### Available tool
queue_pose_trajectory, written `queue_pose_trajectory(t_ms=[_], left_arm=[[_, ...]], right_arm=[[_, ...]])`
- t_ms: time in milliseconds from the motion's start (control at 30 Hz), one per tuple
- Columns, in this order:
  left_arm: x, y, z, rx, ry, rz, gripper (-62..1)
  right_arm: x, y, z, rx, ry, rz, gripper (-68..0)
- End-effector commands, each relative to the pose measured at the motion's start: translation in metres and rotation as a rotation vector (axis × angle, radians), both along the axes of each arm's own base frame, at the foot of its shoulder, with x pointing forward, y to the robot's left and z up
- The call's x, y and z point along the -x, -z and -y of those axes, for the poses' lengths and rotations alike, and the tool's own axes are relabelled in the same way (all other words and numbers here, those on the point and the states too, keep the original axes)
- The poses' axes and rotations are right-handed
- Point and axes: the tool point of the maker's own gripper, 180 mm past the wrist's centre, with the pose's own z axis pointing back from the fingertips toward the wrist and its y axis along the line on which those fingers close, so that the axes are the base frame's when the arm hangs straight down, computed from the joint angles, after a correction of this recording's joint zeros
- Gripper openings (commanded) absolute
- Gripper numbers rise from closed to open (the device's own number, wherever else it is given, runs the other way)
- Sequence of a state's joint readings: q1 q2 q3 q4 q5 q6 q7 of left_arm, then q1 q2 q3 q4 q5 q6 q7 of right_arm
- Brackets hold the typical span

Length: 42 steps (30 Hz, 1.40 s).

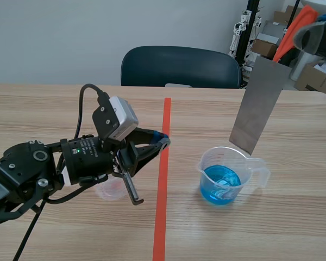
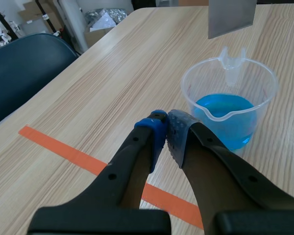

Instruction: Do the redox reaction experiment. raise the plate out of the solution

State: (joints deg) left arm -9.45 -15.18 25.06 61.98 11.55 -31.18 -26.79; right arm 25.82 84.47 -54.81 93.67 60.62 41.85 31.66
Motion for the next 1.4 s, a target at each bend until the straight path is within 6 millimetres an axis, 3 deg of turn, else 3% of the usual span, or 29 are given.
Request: queue_pose_trajectory(t_ms=[0,367,633,1367], left_arm=[[-0.005,-0.013,0.006,0.037,0.004,0.025,-56.9],[-0.012,-0.027,0.029,0.075,0.051,0.019,-56.9],[-0.005,-0.022,0.054,0.068,0.120,-0.010,-56.9],[-0.010,-0.006,0.060,0.059,0.106,-0.068,-56.9]], right_arm=[[-0.002,-0.014,0.000,-0.021,-0.002,0.021,-67.3],[-0.002,-0.009,0.001,0.001,-0.001,0.010,-67.3],[-0.003,-0.011,0.001,-0.006,0.002,0.011,-67.3],[-0.007,-0.021,0.002,-0.023,0.011,0.035,-67.3]])
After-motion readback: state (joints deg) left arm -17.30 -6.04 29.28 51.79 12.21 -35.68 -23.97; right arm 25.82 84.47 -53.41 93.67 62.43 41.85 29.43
